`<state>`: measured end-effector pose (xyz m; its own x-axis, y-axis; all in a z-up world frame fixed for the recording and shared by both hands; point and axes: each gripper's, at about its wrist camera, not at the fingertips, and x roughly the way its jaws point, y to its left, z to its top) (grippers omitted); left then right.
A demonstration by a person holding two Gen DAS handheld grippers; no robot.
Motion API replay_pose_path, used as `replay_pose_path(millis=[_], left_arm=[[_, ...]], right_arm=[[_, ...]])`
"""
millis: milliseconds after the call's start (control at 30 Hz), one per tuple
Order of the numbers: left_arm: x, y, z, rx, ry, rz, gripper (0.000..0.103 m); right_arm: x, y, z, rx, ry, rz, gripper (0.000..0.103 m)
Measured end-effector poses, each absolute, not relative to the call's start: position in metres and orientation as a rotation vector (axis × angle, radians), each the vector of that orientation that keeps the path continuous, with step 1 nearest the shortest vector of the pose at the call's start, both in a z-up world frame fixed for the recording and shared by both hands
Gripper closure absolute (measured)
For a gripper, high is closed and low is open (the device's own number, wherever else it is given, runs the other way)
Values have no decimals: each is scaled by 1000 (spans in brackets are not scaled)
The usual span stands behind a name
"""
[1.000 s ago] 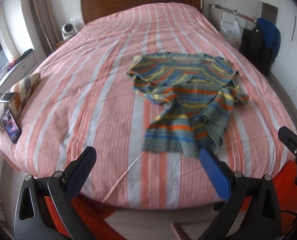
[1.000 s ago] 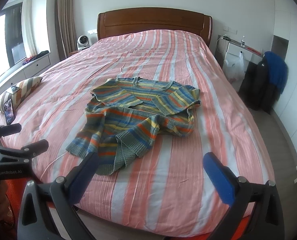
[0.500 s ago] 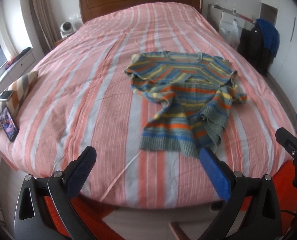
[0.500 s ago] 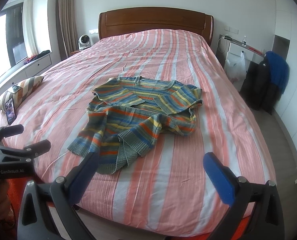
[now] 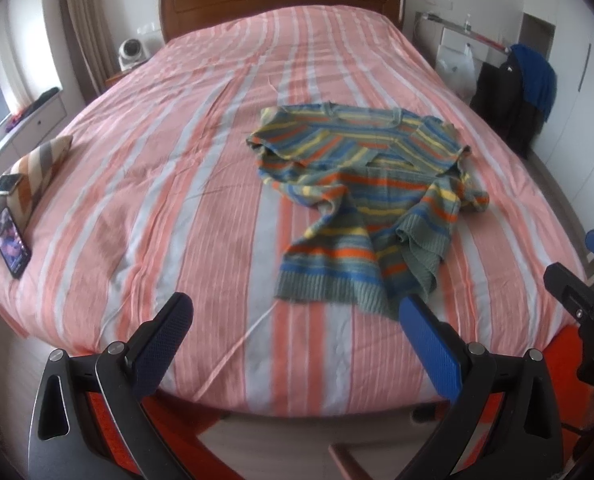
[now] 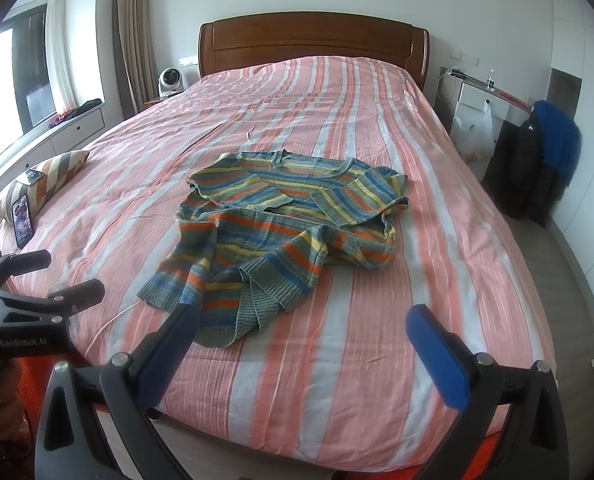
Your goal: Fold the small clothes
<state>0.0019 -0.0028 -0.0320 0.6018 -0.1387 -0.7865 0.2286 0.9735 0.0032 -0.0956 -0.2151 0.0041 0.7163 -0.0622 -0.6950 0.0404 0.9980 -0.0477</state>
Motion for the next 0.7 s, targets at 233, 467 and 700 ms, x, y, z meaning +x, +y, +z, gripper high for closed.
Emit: replay_pose_path(millis=[233, 467, 700], left_arm=[[2, -5, -29, 114, 889, -206, 0], [3, -3, -28, 119, 883, -196, 0], [2, 1, -24, 101, 869, -204, 0]], right_arm=[[-99, -216, 7, -37, 745, -78, 0], [-100, -226, 12, -35, 724, -124, 0], [-103, -235, 22, -25, 679, -208, 0]])
